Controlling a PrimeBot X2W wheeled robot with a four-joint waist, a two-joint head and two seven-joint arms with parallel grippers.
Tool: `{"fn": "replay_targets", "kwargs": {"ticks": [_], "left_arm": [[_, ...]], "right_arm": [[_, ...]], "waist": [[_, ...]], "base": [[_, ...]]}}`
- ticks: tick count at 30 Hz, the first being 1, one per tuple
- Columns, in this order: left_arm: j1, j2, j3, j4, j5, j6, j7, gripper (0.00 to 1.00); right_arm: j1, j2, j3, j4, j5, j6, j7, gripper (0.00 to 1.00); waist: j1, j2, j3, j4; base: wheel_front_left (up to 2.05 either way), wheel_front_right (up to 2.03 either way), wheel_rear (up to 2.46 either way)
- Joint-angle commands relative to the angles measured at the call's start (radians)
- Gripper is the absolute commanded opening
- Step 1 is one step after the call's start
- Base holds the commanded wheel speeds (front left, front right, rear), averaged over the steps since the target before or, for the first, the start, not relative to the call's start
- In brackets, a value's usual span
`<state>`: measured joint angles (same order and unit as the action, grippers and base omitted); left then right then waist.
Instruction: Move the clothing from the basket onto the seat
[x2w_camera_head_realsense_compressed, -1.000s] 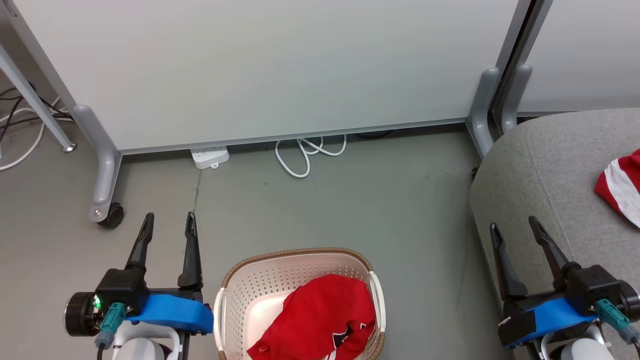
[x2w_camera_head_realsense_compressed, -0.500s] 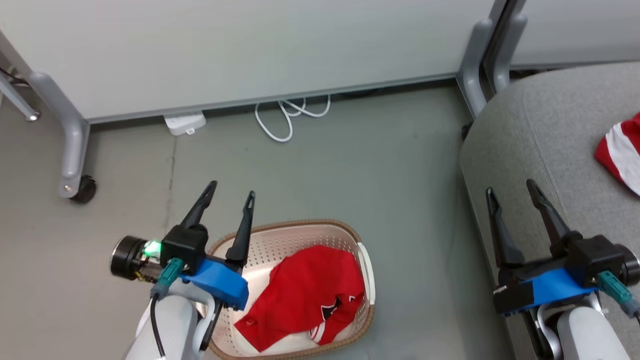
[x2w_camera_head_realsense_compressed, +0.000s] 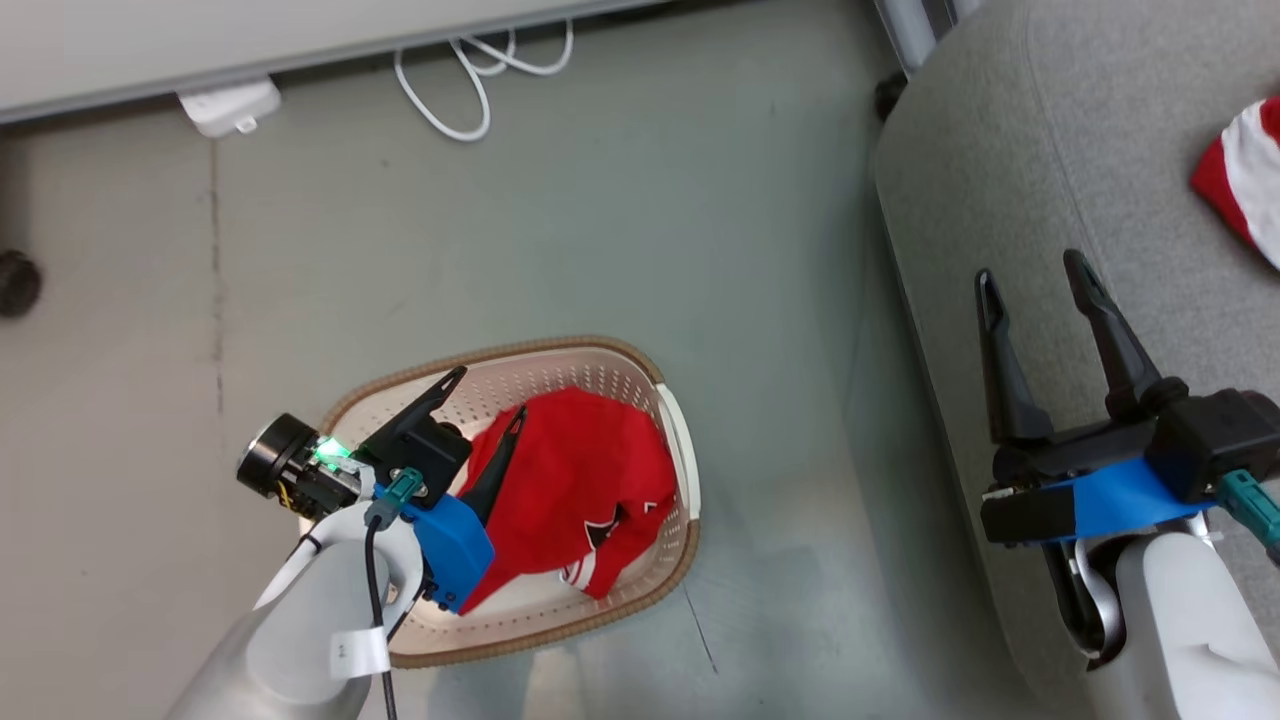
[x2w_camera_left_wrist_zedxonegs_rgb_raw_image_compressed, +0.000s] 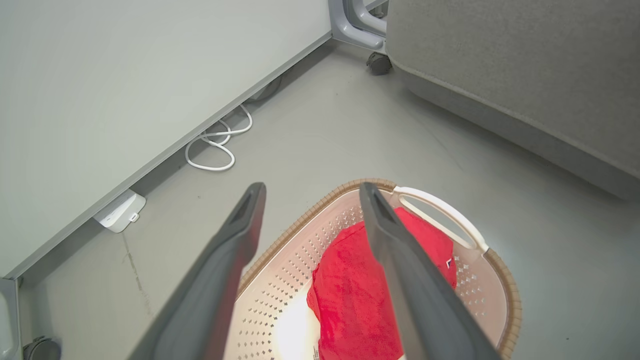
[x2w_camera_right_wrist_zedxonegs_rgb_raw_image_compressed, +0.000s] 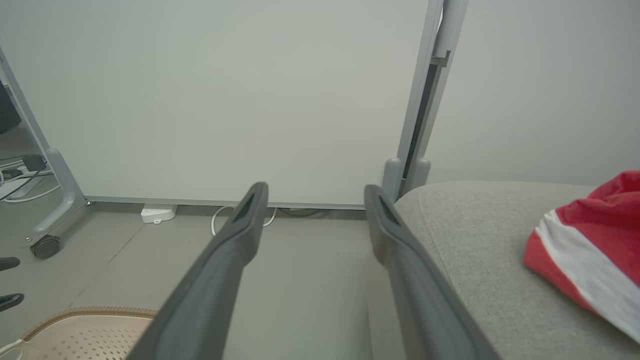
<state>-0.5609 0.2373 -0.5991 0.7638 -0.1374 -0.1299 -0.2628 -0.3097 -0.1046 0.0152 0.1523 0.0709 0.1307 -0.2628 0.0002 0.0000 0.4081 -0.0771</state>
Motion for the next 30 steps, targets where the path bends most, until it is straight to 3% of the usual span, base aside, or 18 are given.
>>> {"fn": "replay_targets", "kwargs": {"ticks": [1, 18, 30], "left_arm": [[-0.028, 0.01, -0.015, 0.013, -0.004, -0.001, -0.003, 1.0], [-0.296, 0.037, -0.426, 0.33, -0.084, -0.001, 0.002, 1.0], [-0.447, 0.053, -0.601, 0.465, -0.141, -0.001, 0.065, 1.0]], "right_arm": [[-0.019, 0.004, -0.001, -0.006, -0.007, 0.0, -0.003, 1.0], [-0.172, 0.022, 0.025, -0.079, -0.016, 0.0, -0.003, 1.0], [-0.23, 0.031, 0.03, -0.163, -0.034, 0.0, -0.003, 1.0]], "waist": [[-0.0002, 0.0, 0.053, -0.028], [-0.0002, 0.0, 0.346, -0.09], [-0.0002, 0.0, 0.527, -0.127]], "base": [[0.0, 0.0, 0.0], [0.0, 0.0, 0.0], [0.0, 0.0, 0.0]]}}
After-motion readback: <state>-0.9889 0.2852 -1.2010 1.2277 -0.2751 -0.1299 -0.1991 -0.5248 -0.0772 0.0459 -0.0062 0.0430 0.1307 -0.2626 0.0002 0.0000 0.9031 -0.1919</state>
